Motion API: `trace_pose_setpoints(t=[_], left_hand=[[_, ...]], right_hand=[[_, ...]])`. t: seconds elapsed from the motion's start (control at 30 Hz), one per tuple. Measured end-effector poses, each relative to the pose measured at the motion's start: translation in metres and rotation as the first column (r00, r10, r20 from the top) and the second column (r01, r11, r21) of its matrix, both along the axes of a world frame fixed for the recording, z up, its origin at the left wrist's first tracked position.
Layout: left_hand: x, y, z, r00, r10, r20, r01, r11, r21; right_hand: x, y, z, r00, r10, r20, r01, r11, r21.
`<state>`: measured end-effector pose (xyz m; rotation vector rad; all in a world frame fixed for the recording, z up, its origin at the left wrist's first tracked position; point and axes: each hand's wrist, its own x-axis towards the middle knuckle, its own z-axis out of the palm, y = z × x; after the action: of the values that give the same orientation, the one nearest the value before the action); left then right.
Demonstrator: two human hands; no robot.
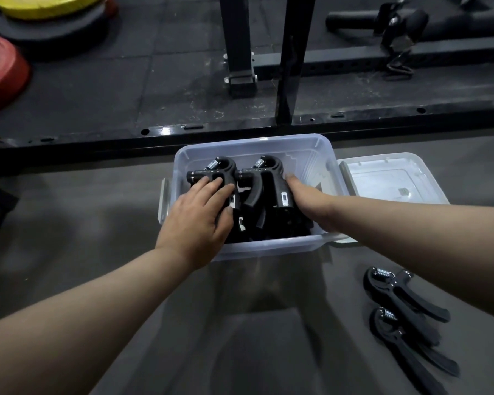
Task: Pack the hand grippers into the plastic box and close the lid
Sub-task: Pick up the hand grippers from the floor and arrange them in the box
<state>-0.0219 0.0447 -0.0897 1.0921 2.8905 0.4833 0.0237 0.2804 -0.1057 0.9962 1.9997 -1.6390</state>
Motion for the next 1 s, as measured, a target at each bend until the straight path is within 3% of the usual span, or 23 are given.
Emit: trace_pose_setpoints(t=[0.13,0.27,0.47,0.57,0.63,0.73,0.83,0.9,1.0], left_hand=[[0.001,0.0,0.001,0.999,0.031,-0.011,-0.031,0.999,0.008],[0.003,0.002,0.002,0.998,0.053,-0.02,-0.051,0.997,0.058],[0.015,0.034,0.007,1.0,-0.007,-0.005,0.007,0.993,0.116],[0.023,0.047,0.004,0.998,-0.059,-0.02,0.06,0.998,0.022],[0.025,0.047,-0.002,0.998,-0.053,-0.026,0.052,0.998,-0.024],[0.026,0.048,-0.005,0.998,-0.05,-0.03,0.049,0.998,-0.045],[0.026,0.049,-0.005,0.998,-0.047,-0.049,0.044,0.998,-0.047],[0.026,0.05,-0.005,0.997,-0.046,-0.059,0.043,0.998,-0.047],[0.027,0.05,-0.003,0.997,-0.045,-0.063,0.042,0.998,-0.048]], right_hand=[[0.005,0.005,0.008,0.996,0.046,-0.082,-0.01,0.918,0.396],[0.03,0.008,0.023,0.937,0.311,-0.16,-0.174,0.81,0.56],[0.073,0.016,0.039,0.691,0.719,-0.07,-0.45,0.504,0.737],[0.089,0.039,0.034,0.579,0.814,-0.056,-0.414,0.352,0.839],[0.102,0.059,0.029,0.57,0.821,-0.036,-0.345,0.279,0.896],[0.128,0.075,0.017,0.67,0.737,-0.083,-0.338,0.404,0.85],[0.15,0.088,0.0,0.886,0.452,-0.103,-0.214,0.596,0.774],[0.164,0.097,-0.01,0.948,0.281,0.151,-0.302,0.644,0.703],[0.186,0.095,-0.032,0.767,0.131,0.628,-0.586,0.542,0.603]])
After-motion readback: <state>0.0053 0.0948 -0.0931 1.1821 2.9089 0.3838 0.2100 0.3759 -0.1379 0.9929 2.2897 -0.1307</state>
